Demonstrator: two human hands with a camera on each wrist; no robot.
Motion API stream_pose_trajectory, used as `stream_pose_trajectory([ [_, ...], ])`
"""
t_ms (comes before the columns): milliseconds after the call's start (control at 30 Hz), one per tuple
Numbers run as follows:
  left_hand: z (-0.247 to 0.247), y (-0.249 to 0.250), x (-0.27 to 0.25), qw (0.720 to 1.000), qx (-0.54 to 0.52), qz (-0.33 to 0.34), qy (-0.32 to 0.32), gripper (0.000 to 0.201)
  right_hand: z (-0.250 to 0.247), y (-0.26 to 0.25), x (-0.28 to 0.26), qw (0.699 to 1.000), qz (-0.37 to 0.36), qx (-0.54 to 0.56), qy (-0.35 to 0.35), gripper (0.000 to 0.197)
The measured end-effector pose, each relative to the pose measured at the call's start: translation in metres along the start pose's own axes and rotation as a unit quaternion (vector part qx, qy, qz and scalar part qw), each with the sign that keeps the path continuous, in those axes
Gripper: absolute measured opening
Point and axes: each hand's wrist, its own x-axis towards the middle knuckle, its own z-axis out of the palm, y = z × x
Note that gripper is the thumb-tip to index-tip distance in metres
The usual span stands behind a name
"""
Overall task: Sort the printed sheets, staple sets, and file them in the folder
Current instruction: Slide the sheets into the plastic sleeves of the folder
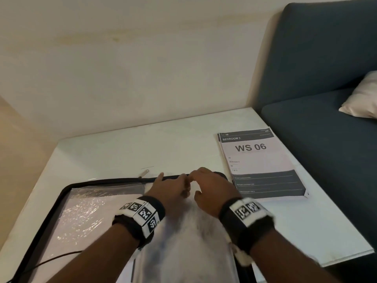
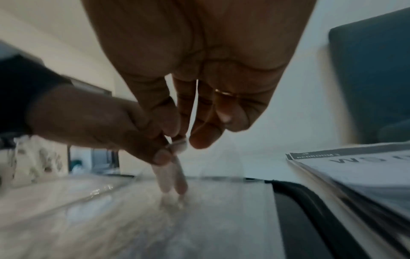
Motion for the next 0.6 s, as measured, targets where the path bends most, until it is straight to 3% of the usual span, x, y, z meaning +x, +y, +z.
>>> stream_pose_trajectory([
  [67,-0.001,-0.006,0.000,1.000,0.004,0.002,-0.016,0.022,-0.005,0.003,0.020,0.996,-0.014,-0.070,-0.056,0.025],
  [167,-0.004,-0.011,0.001,1.000,-0.007,0.013,-0.014,0.007,-0.015,0.010,0.038,0.975,-0.027,-0.171,-0.137,0.018],
  [267,-0.009,-0.030,0.003,1.000,0.020,-0.004,-0.023,0.015,-0.028,0.023,0.051,0.966,-0.018,-0.206,-0.154,0.027],
  [367,-0.017,-0.052,0.000,0.993,0.096,-0.052,-0.052,0.034,-0.032,0.035,0.062,0.973,-0.022,-0.164,-0.164,0.034],
  [467,-0.021,-0.063,-0.003,0.990,0.100,-0.078,-0.063,0.037,-0.032,0.042,0.065,0.988,-0.011,-0.039,-0.152,0.018],
  [600,-0.017,-0.067,-0.004,0.987,0.126,-0.076,-0.068,0.034,-0.031,0.051,0.053,0.993,0.012,0.105,-0.050,0.007],
])
